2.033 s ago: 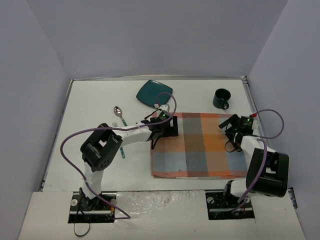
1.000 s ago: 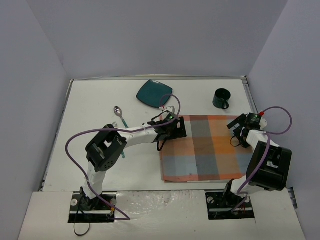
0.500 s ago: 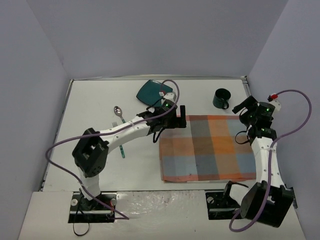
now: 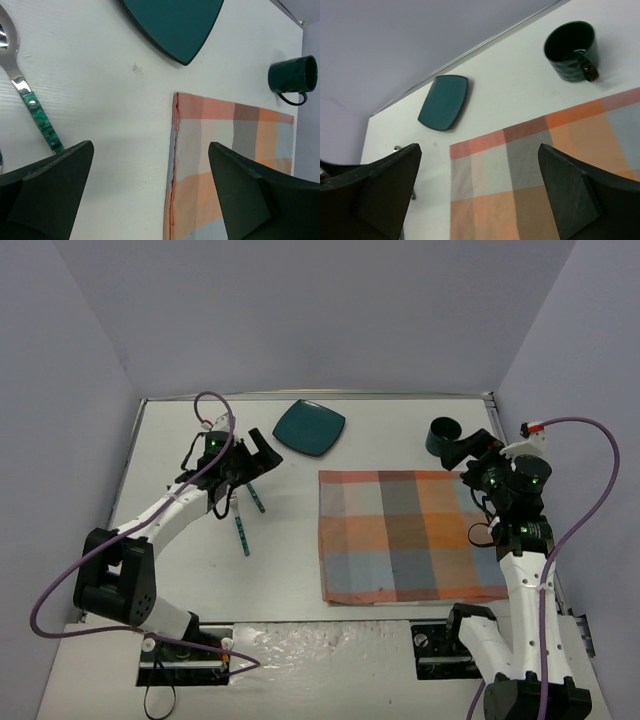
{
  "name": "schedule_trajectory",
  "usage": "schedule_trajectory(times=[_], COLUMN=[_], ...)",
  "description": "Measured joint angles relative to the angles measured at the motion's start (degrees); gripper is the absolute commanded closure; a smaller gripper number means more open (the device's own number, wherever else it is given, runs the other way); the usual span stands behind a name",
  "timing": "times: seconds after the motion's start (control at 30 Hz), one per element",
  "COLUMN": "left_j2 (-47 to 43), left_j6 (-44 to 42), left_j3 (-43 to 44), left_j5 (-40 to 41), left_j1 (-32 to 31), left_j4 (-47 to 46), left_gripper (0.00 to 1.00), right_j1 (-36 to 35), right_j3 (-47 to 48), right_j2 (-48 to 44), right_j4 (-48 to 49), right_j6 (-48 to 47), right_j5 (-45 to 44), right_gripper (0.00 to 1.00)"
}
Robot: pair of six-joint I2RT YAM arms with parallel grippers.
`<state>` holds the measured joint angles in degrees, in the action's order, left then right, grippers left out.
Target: Set the dinner table for one person
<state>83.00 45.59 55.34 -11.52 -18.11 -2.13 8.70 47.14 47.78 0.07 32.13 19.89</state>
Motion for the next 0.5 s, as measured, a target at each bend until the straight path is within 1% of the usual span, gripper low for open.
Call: schedule_trajectory(times=[0.07, 0.2, 0.27, 0.5], left_j2=[1.74, 7.14, 11.53, 27.5], left_j6=[0.49, 2.67, 4.42, 10.79], left_j3=[-0.34, -0.19, 0.57, 5.83], left_j5=[-1.95, -5.24, -6.52, -8.78], left_j1=[0.76, 1.73, 2.39, 4.09], left_j4=[-1.35, -7.44, -10.76, -20.33], left_gripper=[0.03, 0.06, 0.08, 0.08], right_j1=[-0.44, -1.44, -1.98, -2.98], right_j3=[-0.15, -0.68, -0.68, -0.83], right_j2=[-0.67, -1.91, -2.17, -2.44], right_j4=[0.77, 2.59, 3.15, 3.7], right_j6=[0.31, 0.6, 0.61, -0.01], right_j5=[2.37, 6.25, 7.77, 10.7], right_gripper=[0.0, 0.0, 0.0, 0.0])
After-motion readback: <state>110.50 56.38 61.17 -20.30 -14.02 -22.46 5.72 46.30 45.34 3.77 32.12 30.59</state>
